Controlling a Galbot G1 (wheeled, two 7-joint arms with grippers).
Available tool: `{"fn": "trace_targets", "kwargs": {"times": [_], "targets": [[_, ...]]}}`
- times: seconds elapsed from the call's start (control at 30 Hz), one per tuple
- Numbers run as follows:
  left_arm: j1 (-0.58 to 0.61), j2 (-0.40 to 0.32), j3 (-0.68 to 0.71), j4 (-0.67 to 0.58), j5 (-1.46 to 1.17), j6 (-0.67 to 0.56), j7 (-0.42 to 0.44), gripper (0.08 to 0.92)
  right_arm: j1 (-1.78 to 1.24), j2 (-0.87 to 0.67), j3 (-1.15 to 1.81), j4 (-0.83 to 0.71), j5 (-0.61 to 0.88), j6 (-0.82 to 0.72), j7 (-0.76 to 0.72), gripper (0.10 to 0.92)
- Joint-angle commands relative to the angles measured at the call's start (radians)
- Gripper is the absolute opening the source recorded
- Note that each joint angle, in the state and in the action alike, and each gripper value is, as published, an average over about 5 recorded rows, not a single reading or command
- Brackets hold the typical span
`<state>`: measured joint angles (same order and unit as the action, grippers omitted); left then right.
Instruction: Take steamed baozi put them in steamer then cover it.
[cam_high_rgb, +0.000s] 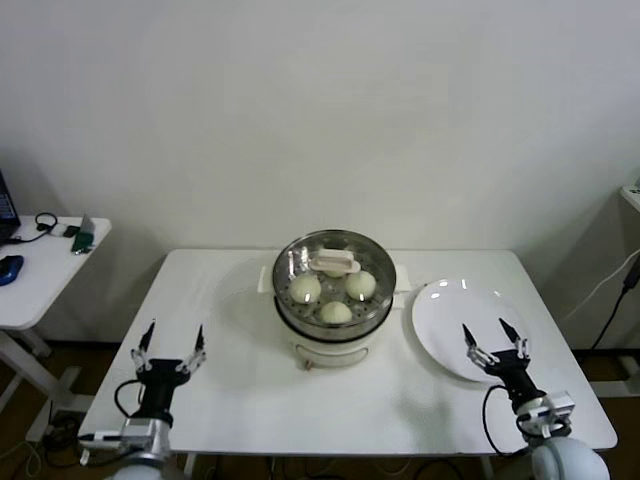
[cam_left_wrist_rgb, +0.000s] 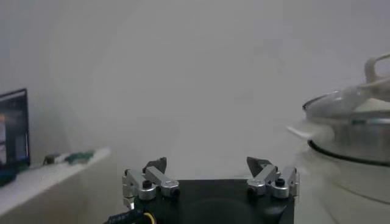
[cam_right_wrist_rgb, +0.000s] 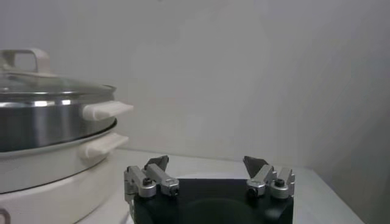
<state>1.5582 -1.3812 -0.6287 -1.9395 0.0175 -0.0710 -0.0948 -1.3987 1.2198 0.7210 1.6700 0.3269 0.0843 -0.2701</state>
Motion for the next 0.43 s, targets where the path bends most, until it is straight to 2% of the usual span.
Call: {"fn": "trace_targets", "kwargs": {"times": [0.03, 0.43], "targets": [[0.052, -0.058, -0.054, 0.066, -0.075, -0.094, 0.044, 0.823, -0.011, 0.001, -0.010, 0.018, 0.008, 0.018, -0.003, 0.823], [0.051, -0.036, -0.060, 0.058, -0.066, -0.123, 0.081, 0.823, 0.002, 0.010, -0.006, 0.011, -0.039, 0.022, -0.005, 0.823]]}}
